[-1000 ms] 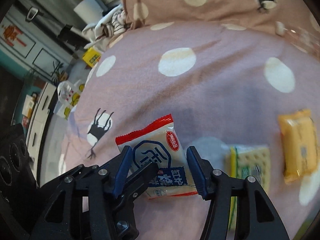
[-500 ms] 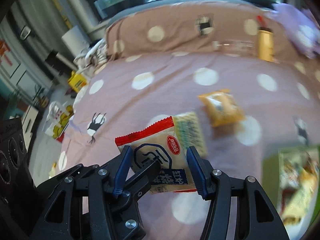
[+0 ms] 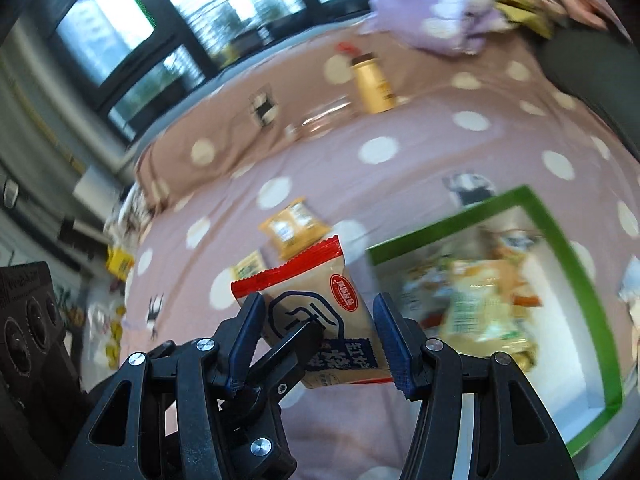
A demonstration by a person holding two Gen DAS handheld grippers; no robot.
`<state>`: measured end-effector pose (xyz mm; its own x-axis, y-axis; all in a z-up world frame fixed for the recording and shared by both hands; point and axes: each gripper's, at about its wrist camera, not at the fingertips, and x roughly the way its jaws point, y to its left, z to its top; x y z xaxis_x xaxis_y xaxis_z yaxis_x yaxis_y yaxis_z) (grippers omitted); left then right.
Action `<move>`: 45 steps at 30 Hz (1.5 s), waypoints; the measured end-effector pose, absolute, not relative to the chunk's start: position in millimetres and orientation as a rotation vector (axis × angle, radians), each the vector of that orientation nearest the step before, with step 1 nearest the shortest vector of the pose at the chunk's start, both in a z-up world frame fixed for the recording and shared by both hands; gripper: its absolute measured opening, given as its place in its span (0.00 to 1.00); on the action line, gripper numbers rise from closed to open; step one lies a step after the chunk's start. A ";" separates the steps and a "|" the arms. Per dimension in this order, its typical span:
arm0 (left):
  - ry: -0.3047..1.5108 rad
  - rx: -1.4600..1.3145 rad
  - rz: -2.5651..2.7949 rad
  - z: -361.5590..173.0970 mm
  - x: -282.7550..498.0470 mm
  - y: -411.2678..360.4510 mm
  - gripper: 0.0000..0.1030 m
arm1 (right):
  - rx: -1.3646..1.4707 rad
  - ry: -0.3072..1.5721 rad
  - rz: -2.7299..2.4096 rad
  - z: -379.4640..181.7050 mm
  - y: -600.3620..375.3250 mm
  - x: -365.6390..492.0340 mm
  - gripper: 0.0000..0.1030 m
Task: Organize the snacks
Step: 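Lift the white-and-red packet with the right tool and carry it over the box, then lower the white-and-red packet into the box and open the right tool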
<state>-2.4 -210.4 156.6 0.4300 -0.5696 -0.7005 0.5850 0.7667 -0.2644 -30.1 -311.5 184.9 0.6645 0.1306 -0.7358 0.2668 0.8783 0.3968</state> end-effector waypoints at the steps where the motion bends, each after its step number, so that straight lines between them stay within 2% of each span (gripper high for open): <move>1: 0.871 0.029 -0.735 155.6 -2.7 -218.3 0.33 | 0.519 0.847 -0.094 183.2 -317.6 -32.8 0.58; 11: 1.019 0.075 -0.820 122.1 0.7 -274.7 0.31 | 0.598 0.937 -0.211 148.3 -366.3 -42.5 0.58; 26: 1.125 0.066 -0.821 92.3 7.8 -290.0 0.32 | 0.667 1.038 -0.232 114.2 -384.9 -40.1 0.58; 30: 1.123 0.045 -0.825 93.9 9.5 -284.6 0.35 | 0.685 1.027 -0.218 114.9 -388.0 -41.6 0.61; 42: 1.055 0.019 -0.762 111.5 16.3 -252.3 0.56 | 0.638 0.988 -0.310 128.6 -391.8 -51.1 0.67; 44: 1.028 0.018 -0.737 116.5 18.3 -242.7 0.60 | 0.609 0.970 -0.338 136.4 -391.6 -55.7 0.67; 45: 1.020 0.016 -0.729 118.0 20.0 -238.4 0.66 | 0.596 0.954 -0.349 140.7 -391.8 -58.6 0.67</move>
